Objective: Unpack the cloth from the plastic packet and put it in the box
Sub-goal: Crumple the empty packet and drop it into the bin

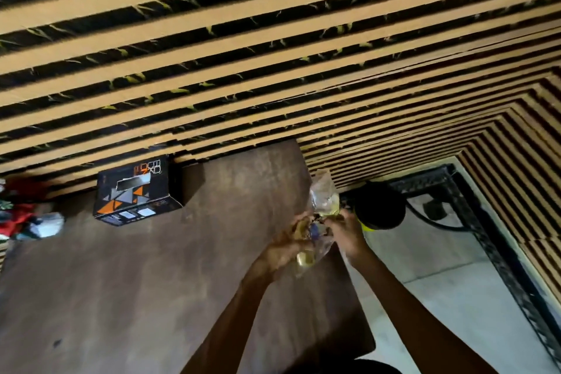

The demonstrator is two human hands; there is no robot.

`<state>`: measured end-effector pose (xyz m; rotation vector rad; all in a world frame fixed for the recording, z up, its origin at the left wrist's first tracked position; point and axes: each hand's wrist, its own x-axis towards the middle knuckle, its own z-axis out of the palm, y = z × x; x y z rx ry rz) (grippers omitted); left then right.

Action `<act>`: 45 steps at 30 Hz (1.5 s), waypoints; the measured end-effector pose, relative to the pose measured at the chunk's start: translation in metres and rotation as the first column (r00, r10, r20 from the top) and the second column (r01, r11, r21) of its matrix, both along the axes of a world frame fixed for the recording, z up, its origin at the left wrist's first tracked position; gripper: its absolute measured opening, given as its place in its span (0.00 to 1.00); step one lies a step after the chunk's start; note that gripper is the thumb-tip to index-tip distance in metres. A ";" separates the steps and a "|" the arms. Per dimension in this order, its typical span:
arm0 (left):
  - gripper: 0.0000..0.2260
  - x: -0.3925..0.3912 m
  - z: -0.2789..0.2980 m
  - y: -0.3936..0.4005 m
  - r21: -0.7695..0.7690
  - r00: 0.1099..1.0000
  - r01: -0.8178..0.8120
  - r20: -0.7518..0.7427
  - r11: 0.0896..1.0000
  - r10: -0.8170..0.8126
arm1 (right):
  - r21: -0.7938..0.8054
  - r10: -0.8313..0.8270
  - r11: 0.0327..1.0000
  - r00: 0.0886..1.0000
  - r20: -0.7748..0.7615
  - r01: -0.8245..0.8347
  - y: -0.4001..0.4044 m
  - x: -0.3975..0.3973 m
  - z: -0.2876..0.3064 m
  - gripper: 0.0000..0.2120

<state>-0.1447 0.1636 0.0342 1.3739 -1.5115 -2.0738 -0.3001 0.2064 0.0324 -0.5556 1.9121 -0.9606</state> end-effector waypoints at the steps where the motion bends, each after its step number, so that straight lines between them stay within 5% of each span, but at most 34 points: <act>1: 0.26 -0.005 0.003 0.003 -0.005 0.999 -0.012 -0.049 1.000 0.012 | -0.019 -0.021 1.000 0.996 0.084 0.022 0.004 -0.007 0.008 0.11; 4: 0.14 -0.029 0.010 0.002 0.072 0.985 -0.158 -0.053 0.985 0.162 | -0.073 0.133 0.990 0.962 0.236 -0.119 0.021 -0.029 0.027 0.17; 7: 0.10 -0.064 0.014 0.002 0.165 0.979 -0.203 0.008 0.965 0.204 | -0.078 0.478 0.872 0.875 -0.074 -0.483 0.046 -0.046 0.040 0.32; 10: 0.05 -0.117 0.018 0.009 0.268 0.994 -0.100 -0.023 0.958 0.110 | -0.092 0.298 0.922 0.843 -0.447 -0.375 0.063 -0.082 0.020 0.32; 12: 0.16 -0.142 0.015 0.010 0.285 0.999 0.023 -0.038 0.958 -0.013 | -0.123 0.176 0.952 0.829 -0.531 -0.281 0.065 -0.109 0.012 0.25; 18: 0.35 -0.234 -0.041 0.003 0.080 0.980 0.197 -0.046 0.977 -0.194 | -0.006 0.289 0.955 0.935 -0.203 -0.297 0.051 -0.236 -0.037 0.25; 23: 0.22 -0.315 -0.103 -0.017 0.076 0.984 0.164 0.055 0.983 -0.168 | 0.008 0.375 0.926 0.921 -0.103 -0.377 0.027 -0.318 -0.089 0.28; 26: 0.13 -0.359 -0.156 -0.032 0.071 0.994 -0.003 0.109 0.997 -0.004 | -0.097 0.214 0.967 0.956 -0.202 -0.237 0.019 -0.354 -0.137 0.36; 30: 0.08 -0.418 -0.230 -0.058 0.105 0.988 -0.060 0.150 0.993 0.044 | -0.105 0.424 0.851 0.792 -0.440 -0.514 0.008 -0.391 -0.221 0.35; 33: 0.12 -0.448 -0.300 -0.070 0.108 0.977 -0.056 0.211 0.993 0.032 | -0.081 0.373 0.869 0.753 -0.542 -0.488 -0.004 -0.411 -0.296 0.26; 37: 0.13 -0.463 -0.414 -0.081 0.097 0.962 -0.103 0.263 0.990 0.074 | -0.099 0.165 0.970 0.901 -0.401 -0.222 -0.035 -0.422 -0.409 0.16; 41: 0.14 -0.464 -0.515 -0.093 -0.005 0.936 -0.069 0.346 0.998 0.067 | 0.001 0.020 1.000 0.942 -0.336 -0.021 -0.068 -0.429 -0.519 0.16; 45: 0.11 -0.462 -0.598 -0.105 -0.064 0.916 0.009 0.401 0.998 0.018 | 0.195 0.240 0.965 0.892 -0.383 -0.176 -0.085 -0.441 -0.619 0.20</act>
